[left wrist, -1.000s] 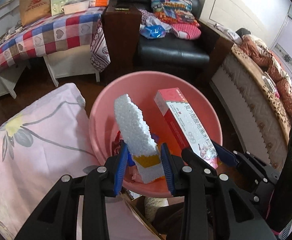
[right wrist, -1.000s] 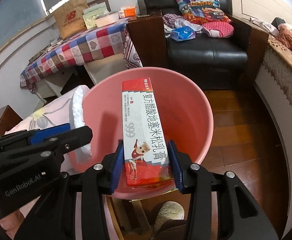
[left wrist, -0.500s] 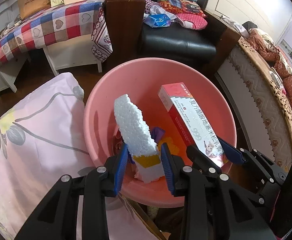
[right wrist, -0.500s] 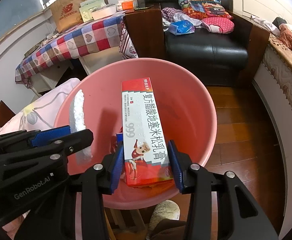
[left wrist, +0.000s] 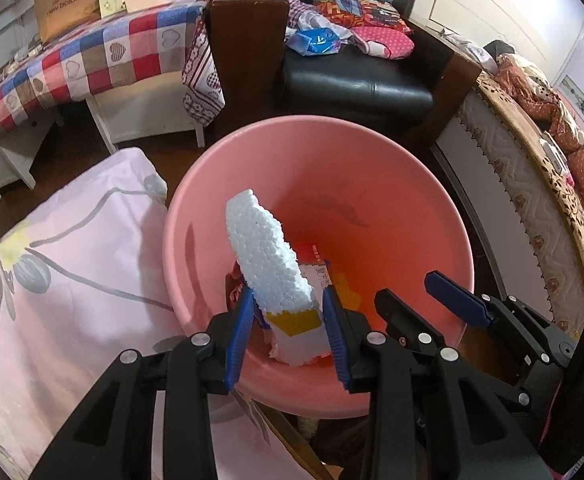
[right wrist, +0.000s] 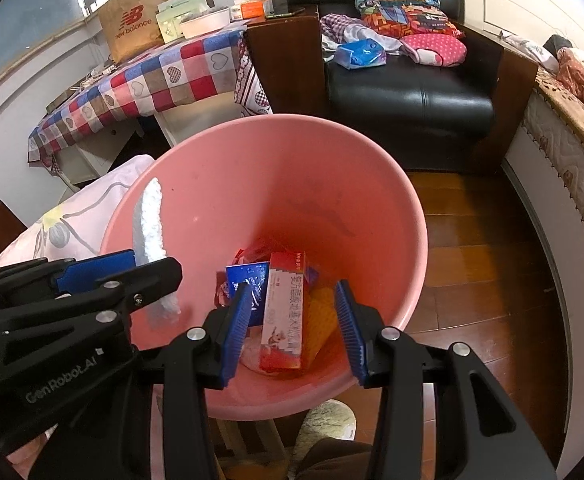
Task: Collect trash
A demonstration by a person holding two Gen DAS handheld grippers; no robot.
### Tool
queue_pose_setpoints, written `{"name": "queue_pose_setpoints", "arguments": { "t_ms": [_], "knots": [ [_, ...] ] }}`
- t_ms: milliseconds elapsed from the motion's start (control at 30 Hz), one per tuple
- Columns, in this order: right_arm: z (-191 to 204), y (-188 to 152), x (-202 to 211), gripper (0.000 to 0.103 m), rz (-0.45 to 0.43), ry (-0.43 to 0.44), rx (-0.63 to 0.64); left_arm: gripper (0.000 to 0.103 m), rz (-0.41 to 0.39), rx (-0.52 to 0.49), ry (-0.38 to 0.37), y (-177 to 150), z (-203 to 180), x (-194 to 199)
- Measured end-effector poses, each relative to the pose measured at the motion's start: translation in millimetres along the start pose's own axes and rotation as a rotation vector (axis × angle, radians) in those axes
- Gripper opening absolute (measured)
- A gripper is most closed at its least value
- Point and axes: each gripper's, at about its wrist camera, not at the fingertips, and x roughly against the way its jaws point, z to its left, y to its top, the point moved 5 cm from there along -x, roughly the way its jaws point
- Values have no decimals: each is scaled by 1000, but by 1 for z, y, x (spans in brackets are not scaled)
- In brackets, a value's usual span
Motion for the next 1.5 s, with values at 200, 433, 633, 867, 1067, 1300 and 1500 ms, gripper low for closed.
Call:
{"name": "queue_pose_setpoints", "arguments": {
  "t_ms": [200,433,633,867,1067,1300,1500],
  "knots": [
    [2,-1,7,44,-11,-1,-3,35,-38,-11,-7,-2,-2,14],
    [10,-4,19,44,-27,9,5,35,-75,-5,-18,-8,1,33],
    [18,-10,31,44,-45,21,5,35,-133,2,-36,-13,4,56],
    [33,-15,53,44,-85,54,6,35,-220,-18,-33,-22,7,90],
    [57,-21,72,44,-106,96,33,35,-288,-1,15,-38,24,120],
    [98,-37,87,44,-118,166,78,35,-370,37,116,-71,60,159],
    [126,-52,92,44,-121,203,114,35,-386,48,162,-98,85,175]
  ]
}}
